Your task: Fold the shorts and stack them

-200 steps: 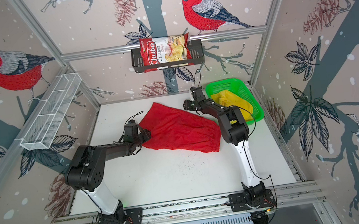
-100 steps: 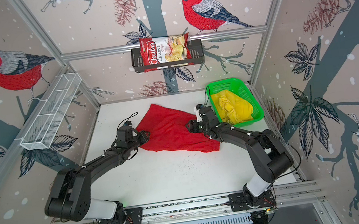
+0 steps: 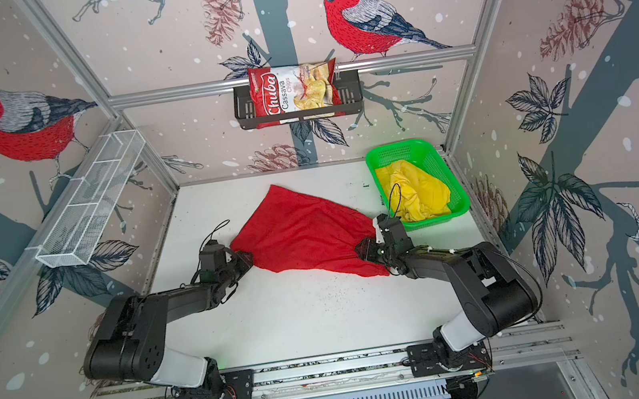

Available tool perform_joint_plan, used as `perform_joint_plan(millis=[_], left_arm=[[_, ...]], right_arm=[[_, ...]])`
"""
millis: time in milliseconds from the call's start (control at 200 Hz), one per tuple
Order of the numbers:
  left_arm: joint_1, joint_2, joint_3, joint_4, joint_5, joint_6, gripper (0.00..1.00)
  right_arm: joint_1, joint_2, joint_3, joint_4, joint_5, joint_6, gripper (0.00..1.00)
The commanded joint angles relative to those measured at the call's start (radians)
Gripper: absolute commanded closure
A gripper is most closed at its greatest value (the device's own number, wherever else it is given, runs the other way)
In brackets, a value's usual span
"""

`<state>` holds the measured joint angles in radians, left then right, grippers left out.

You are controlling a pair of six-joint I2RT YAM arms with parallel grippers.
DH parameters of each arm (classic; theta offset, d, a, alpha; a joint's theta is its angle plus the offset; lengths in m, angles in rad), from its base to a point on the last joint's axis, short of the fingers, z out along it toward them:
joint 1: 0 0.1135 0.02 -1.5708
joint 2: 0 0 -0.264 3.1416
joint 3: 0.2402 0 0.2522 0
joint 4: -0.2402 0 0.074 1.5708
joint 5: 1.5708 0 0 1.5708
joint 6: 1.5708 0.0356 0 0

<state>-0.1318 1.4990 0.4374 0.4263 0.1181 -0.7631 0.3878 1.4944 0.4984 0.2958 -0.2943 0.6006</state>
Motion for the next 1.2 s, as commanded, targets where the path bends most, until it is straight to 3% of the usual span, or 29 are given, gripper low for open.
perform_joint_plan(millis=[0, 115, 300, 495, 590, 785, 1011, 1191], left_arm=[[0.003, -0.066, -0.028, -0.127, -0.031, -0.017, 0.54], [-0.003, -0.199, -0.028, -0.187, 0.024, 0.016, 0.53], [-0.096, -0.335, 0.031, -0.237, -0.017, 0.100, 0.54], [-0.114, -0.145, 0.157, -0.157, 0.031, 0.124, 0.54], [-0.117, -0.006, 0.227, -0.117, 0.019, 0.130, 0.54], [-0.115, 0.220, 0.345, -0.128, -0.012, 0.145, 0.54], [-0.073, 0.252, 0.249, -0.082, -0.028, 0.069, 0.54], [-0.008, 0.161, 0.091, -0.049, -0.010, 0.027, 0.56]], right_arm=[[0.005, -0.033, -0.034, -0.046, 0.018, -0.004, 0.40], [0.038, -0.129, 0.000, -0.147, 0.042, 0.001, 0.40], [0.109, -0.307, 0.170, -0.262, 0.118, -0.004, 0.38], [0.195, -0.246, 0.185, -0.143, 0.099, 0.067, 0.39], [0.234, -0.138, 0.176, -0.083, 0.062, 0.085, 0.39], [0.200, -0.037, 0.146, -0.087, 0.023, 0.059, 0.39], [0.096, 0.042, 0.056, -0.062, -0.024, 0.023, 0.39], [0.122, 0.097, 0.055, -0.098, -0.030, -0.029, 0.38]])
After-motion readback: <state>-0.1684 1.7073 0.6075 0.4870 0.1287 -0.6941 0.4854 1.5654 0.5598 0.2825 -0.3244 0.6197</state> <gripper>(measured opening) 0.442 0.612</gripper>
